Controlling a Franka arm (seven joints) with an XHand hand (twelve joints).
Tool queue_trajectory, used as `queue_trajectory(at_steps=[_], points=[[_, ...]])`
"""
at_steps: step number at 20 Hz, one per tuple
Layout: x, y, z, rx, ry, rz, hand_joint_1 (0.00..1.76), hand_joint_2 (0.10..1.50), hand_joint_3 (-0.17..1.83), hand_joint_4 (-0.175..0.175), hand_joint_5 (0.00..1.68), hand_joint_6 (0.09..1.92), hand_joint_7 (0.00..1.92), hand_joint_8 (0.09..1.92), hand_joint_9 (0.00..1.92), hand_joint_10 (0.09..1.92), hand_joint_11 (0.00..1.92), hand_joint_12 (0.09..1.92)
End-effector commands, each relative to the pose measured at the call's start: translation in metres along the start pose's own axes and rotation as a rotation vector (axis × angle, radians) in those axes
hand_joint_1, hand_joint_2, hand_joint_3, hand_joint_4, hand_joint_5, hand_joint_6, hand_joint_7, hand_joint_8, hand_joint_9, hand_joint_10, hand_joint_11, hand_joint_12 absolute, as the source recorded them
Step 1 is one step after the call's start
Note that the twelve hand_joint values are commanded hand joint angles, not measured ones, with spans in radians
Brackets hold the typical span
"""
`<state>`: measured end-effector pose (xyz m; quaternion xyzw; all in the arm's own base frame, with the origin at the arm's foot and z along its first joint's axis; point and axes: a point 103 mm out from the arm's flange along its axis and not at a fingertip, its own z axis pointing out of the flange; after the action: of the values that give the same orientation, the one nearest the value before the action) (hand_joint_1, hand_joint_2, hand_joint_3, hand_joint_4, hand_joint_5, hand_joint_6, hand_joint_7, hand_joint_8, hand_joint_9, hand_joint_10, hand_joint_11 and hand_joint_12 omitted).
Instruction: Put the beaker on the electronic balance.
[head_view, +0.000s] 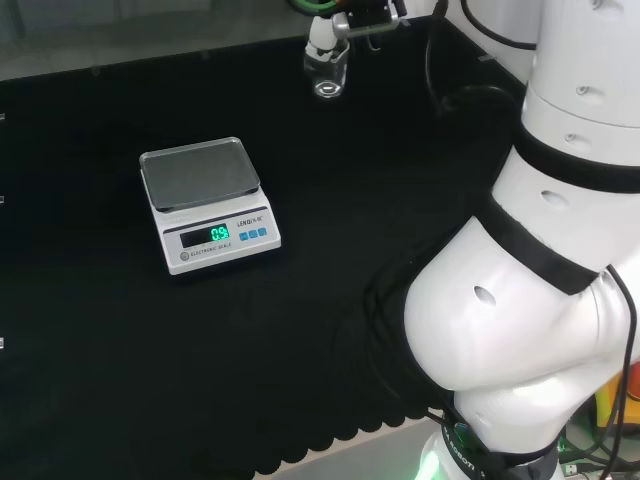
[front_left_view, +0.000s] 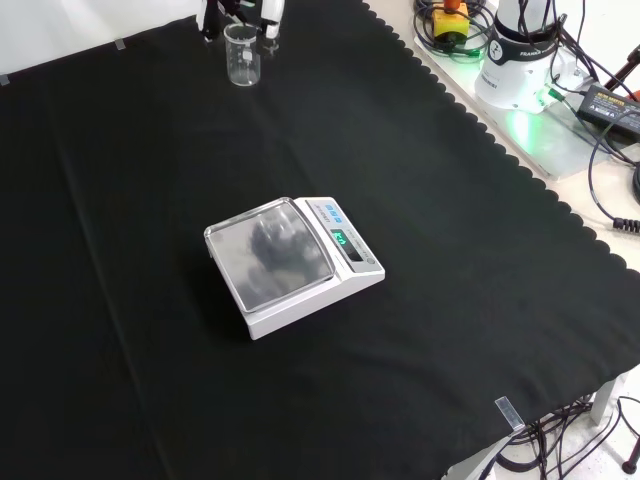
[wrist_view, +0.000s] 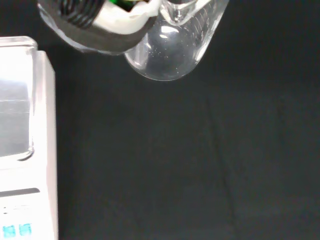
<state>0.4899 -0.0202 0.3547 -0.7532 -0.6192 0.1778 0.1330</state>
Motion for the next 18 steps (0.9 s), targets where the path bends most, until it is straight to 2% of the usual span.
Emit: queue_trajectory(at_steps=[1, 8, 15, 18], points=[[0.044, 0.018, 0.006, 0.004, 0.0, -0.079, 1.14, 1.09, 0.02, -0.123, 1.0, 0.97, 1.07, 0.71, 1.55, 0.09, 1.65, 0.47], [0.096, 0.049, 0.014, 0.032, -0.027, -0.149, 1.14, 1.09, 0.02, -0.123, 1.0, 0.97, 1.07, 0.71, 1.55, 0.09, 1.65, 0.47], [0.169, 0.07, 0.011, 0.064, -0.098, -0.172, 1.14, 1.1, 0.01, -0.123, 1.0, 0.97, 1.07, 0.71, 1.55, 0.09, 1.65, 0.47], [0.188, 0.08, 0.014, 0.069, -0.104, -0.184, 1.14, 1.1, 0.01, -0.123, 1.0, 0.97, 1.07, 0.71, 1.55, 0.09, 1.65, 0.47]])
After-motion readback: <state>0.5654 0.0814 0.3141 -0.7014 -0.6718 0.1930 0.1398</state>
